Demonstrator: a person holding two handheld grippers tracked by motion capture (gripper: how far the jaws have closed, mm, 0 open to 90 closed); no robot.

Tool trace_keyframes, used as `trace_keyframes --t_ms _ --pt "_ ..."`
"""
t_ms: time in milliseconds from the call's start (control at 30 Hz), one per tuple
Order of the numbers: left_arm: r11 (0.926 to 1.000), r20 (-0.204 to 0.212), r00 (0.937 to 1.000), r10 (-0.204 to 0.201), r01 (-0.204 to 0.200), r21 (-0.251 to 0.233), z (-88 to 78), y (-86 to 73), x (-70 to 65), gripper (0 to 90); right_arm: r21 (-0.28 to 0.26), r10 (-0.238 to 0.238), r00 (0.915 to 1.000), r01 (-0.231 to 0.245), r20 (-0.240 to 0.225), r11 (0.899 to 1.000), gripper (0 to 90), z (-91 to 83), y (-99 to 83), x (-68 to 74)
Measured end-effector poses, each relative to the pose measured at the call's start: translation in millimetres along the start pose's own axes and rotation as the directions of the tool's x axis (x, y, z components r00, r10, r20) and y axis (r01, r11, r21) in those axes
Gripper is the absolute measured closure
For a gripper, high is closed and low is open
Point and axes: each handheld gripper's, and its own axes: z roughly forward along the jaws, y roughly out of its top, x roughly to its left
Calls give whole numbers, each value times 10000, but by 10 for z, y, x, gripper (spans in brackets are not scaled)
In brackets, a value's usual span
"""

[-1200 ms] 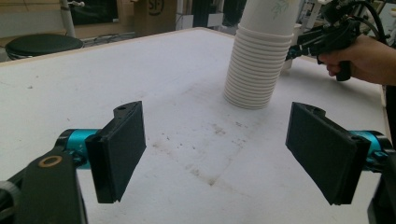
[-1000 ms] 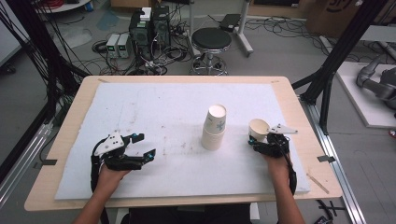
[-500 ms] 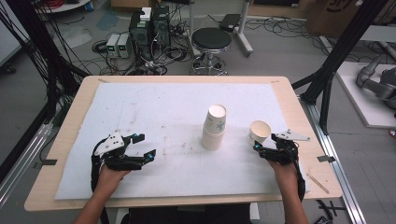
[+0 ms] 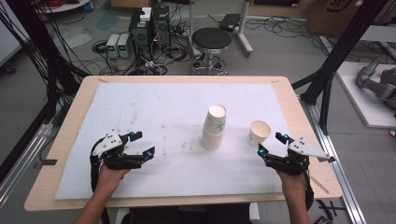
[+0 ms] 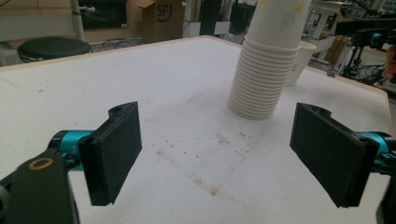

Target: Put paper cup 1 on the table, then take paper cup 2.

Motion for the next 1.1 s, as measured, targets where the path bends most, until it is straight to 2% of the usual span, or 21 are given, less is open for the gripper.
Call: trace_keyframes --t_ms 167,233,400,867,1100 --pt "9997 -188 9998 25 -29 -243 -34 11 -9 175 -181 -114 9998 111 -171 9998 204 -54 18 24" --pt "9996 -278 9996 0 -8 -287 -52 4 -6 176 -246 34 9993 -43 -363 9997 206 -60 7 51" --pt "9994 -347 9994 -67 55 -353 -78 -1 -1 178 59 -249 9987 252 -455 9997 205 -22 4 108" --pt "9998 -17 10000 -22 22 -187 0 -10 -6 177 209 -186 9985 197 -520 9996 205 -24 -45 104" --pt "9998 8 10000 -52 52 -180 -1 -16 3 176 298 -181 9983 198 -558 9994 205 -7 -60 99"
